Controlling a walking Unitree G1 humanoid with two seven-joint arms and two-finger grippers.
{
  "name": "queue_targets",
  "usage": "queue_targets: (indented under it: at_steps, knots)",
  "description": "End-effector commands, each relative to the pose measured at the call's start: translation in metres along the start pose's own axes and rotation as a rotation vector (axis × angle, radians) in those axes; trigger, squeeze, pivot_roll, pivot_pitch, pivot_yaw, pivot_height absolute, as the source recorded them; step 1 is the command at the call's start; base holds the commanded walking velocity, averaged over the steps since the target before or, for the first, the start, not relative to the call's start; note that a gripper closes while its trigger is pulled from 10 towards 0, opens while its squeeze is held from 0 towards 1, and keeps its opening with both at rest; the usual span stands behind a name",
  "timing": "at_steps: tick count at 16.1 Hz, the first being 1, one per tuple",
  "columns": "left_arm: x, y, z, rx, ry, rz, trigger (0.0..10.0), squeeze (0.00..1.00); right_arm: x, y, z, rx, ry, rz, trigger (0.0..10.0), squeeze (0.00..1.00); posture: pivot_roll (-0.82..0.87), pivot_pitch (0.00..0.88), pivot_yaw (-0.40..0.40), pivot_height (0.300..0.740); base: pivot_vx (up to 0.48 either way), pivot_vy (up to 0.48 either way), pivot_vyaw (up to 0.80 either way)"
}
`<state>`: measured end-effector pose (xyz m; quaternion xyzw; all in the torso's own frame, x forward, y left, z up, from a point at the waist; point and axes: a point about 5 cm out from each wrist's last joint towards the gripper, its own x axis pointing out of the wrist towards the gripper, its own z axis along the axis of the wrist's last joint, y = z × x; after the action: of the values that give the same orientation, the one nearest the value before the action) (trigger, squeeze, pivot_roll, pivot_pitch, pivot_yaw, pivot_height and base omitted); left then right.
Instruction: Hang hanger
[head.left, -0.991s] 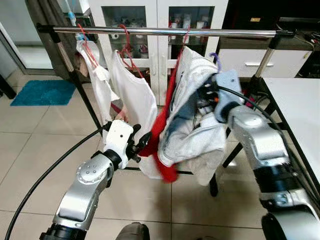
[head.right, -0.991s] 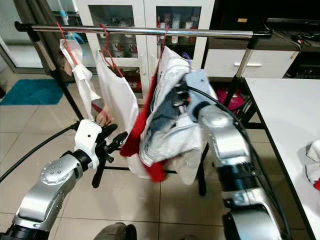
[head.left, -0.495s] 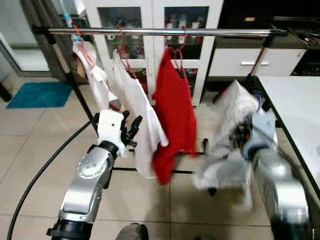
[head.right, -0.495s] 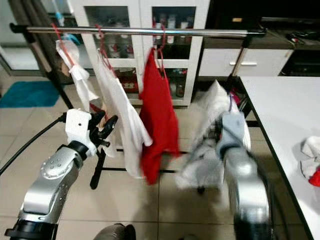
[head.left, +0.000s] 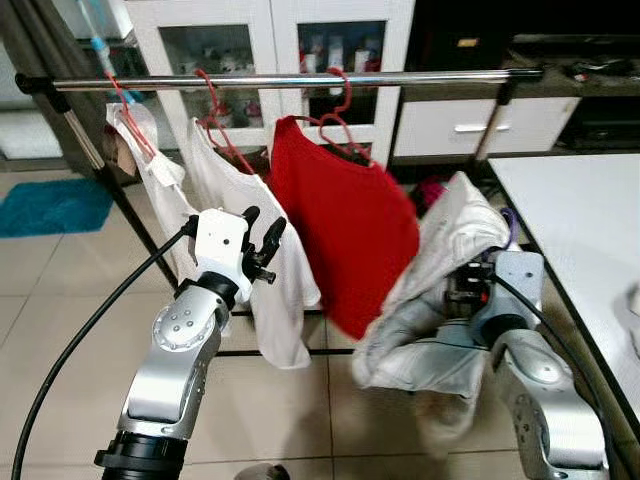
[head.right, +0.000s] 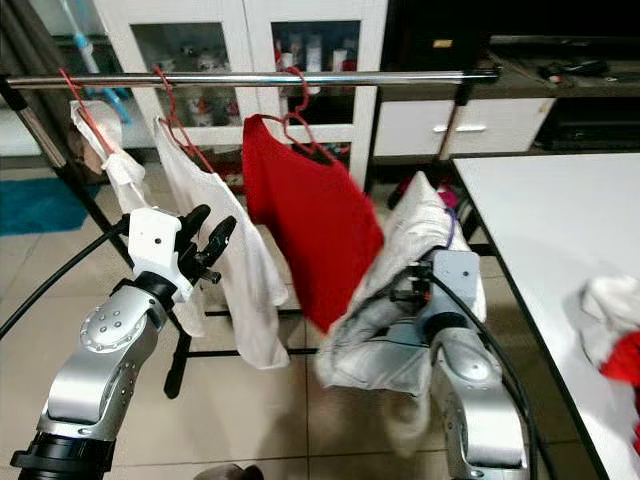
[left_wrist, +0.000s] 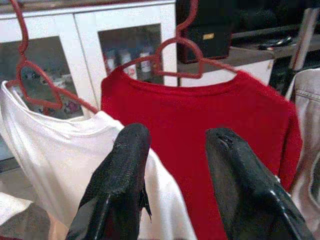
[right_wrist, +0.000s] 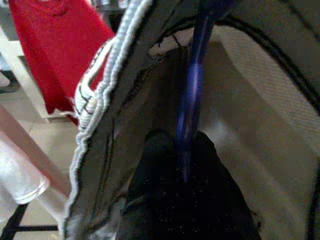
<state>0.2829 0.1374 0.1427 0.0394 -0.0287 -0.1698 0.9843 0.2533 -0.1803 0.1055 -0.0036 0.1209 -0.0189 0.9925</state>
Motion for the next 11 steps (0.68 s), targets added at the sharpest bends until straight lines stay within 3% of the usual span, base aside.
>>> queue_targets:
  at_steps: [1,3,6,8,11]
  knots:
    - [-0.003,0.002,0.000,0.016,0.001,0.006,10.0,0.00,0.000,0.000,0.018,-0.004,-0.085,-0.012,10.0,0.00,0.09,0.057,0.047,0.740,0.371,0.000,0.00]
    - [-0.004,0.002,-0.001,0.018,0.006,0.003,10.0,0.00,0.001,-0.001,0.022,-0.045,-0.094,-0.016,10.0,0.00,0.08,0.057,0.048,0.740,0.371,0.000,0.00]
    - [-0.003,0.000,-0.002,0.018,0.009,-0.006,10.0,0.00,0.002,-0.004,0.025,-0.081,-0.103,-0.046,10.0,0.00,0.08,0.056,0.049,0.740,0.370,0.000,0.80]
    - [-0.003,-0.002,-0.003,0.020,0.015,-0.021,10.0,0.00,0.001,-0.010,0.025,-0.031,-0.109,-0.075,10.0,0.00,0.08,0.055,0.049,0.740,0.364,0.000,0.00]
    - [-0.005,-0.005,-0.006,0.010,0.028,-0.040,10.0,0.00,-0.002,-0.015,0.023,-0.057,-0.101,-0.066,10.0,0.00,0.08,0.058,0.048,0.740,0.219,0.000,0.00]
